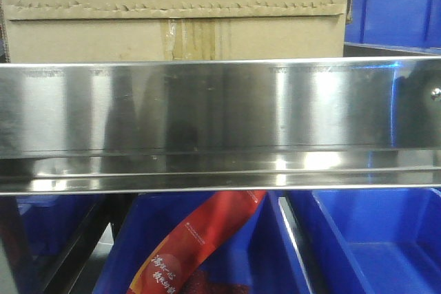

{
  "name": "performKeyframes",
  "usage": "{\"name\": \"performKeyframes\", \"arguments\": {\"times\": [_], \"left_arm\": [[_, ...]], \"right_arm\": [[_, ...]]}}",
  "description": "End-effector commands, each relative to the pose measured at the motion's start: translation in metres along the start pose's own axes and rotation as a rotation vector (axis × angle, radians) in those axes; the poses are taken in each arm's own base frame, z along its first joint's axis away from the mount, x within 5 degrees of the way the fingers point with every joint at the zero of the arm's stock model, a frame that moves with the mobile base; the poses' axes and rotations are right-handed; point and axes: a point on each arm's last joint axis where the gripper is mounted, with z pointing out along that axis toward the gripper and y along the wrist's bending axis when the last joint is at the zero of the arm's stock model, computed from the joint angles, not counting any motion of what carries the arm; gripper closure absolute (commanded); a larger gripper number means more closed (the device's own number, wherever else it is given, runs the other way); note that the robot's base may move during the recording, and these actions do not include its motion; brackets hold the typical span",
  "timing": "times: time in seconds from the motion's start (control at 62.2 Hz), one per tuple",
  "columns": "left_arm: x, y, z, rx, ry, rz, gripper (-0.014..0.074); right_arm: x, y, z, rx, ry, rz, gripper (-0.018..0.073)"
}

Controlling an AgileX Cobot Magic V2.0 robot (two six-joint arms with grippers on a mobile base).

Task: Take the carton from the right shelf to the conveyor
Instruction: 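Move both grippers toward the cardboard carton's side walls on the shelf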

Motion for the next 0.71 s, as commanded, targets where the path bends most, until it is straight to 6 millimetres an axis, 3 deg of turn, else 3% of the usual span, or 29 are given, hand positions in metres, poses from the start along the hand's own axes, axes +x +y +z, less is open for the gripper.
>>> {"name": "performKeyframes", "arguments": {"times": [0.0, 0.53, 0.691], "left_arm": [[-0.003, 0.0, -0.001, 0.007, -0.022, -0.002, 0.0582], [-0.005, 0.0, -0.001, 0.006, -0.046, -0.002, 0.0582], [-0.008, 0.0, -0.001, 0.006, -0.078, -0.002, 0.0582]], "right_arm": [[-0.002, -0.001, 0.0, 0.008, -0.024, -0.006, 0.0628], [-0.004, -0.001, 0.0, 0.01, -0.041, -0.006, 0.0628], [-0.013, -0.002, -0.001, 0.023, -0.147, -0.006, 0.0628]]}}
